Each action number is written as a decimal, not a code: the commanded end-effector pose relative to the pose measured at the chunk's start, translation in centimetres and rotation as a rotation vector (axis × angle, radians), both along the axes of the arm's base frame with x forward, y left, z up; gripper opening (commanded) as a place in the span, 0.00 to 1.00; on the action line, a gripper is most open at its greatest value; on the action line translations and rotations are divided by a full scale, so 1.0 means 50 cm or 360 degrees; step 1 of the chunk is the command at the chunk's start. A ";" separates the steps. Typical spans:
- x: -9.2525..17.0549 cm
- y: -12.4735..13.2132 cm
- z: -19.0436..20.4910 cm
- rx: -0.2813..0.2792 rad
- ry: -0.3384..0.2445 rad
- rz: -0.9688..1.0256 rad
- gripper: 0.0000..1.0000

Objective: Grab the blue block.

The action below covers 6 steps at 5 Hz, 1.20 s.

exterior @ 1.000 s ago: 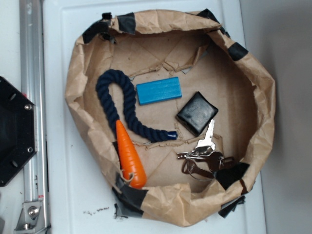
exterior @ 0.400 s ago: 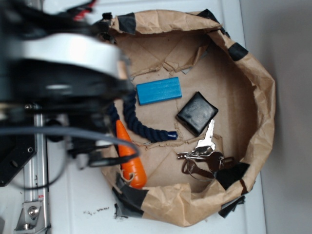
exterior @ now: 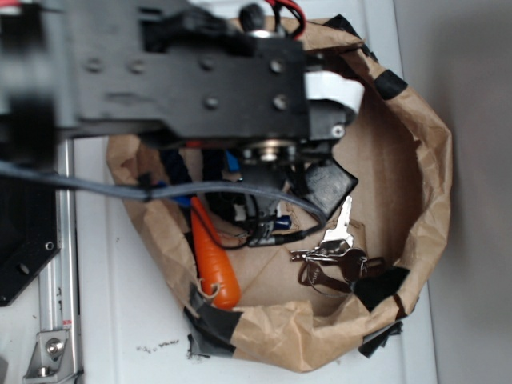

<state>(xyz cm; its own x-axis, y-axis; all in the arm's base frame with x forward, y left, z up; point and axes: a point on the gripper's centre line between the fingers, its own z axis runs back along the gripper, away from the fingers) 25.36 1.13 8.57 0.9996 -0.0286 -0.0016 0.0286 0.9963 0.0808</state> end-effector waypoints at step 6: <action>0.018 0.043 -0.133 -0.0016 0.0208 0.0185 0.00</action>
<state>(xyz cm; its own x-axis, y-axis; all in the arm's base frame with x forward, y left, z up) 26.00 3.85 1.51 0.9839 0.0895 -0.1549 -0.0793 0.9943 0.0706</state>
